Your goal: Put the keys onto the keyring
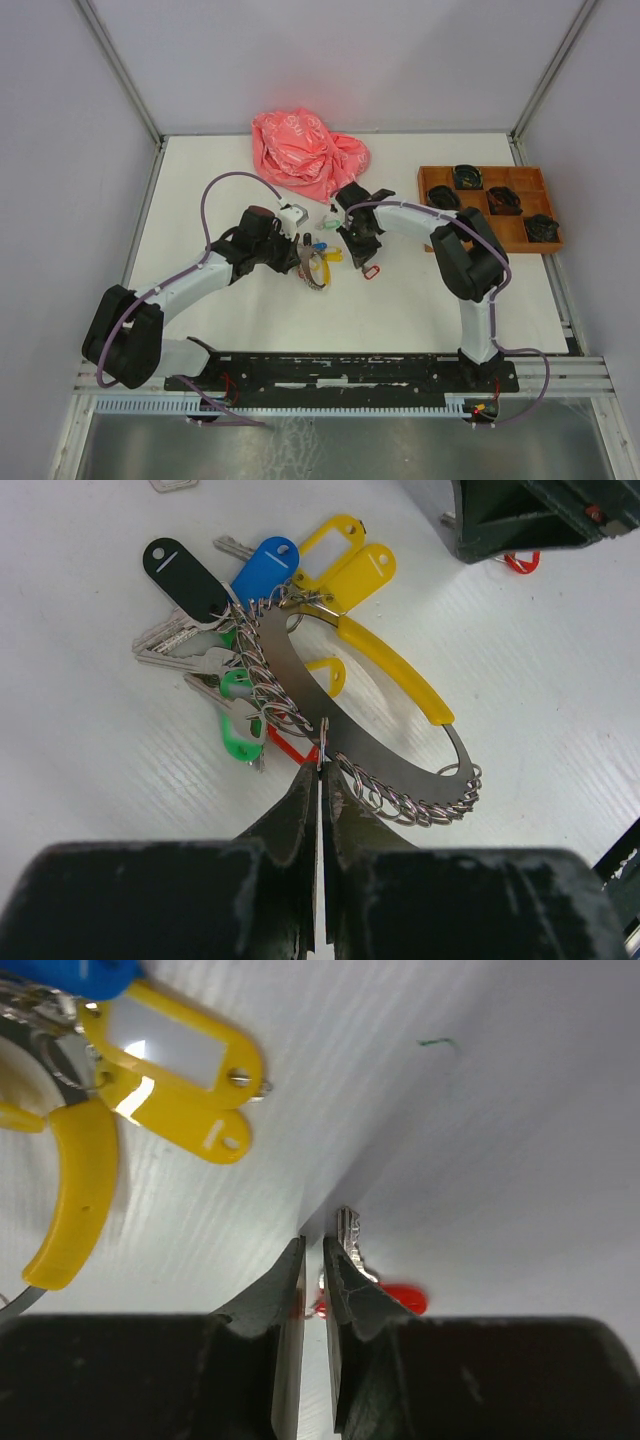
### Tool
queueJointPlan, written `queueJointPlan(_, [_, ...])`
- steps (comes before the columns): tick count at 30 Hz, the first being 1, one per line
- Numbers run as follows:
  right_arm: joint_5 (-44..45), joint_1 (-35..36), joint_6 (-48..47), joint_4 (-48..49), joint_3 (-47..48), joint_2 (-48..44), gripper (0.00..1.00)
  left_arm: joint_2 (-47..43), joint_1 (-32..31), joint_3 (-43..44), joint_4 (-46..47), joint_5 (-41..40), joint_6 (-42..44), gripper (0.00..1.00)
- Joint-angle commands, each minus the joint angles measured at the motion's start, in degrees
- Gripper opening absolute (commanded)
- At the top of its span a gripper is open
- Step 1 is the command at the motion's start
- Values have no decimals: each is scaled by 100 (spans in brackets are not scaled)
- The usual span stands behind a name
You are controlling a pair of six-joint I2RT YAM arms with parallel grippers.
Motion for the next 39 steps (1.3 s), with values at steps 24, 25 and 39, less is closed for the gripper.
queueJointPlan(24, [-36,-769,-179,-157,-1139,-1548,35,-8,-11,236,214,213,-51,3])
queueJointPlan(25, [-171,-775,-231,-158,-1124,-1515,36,-13,-6,232,214,208,-46,3])
queueJointPlan(39, [-567,-811,-158,140,-1196,-1060,36,-36,-12,223,213,203,-36,3])
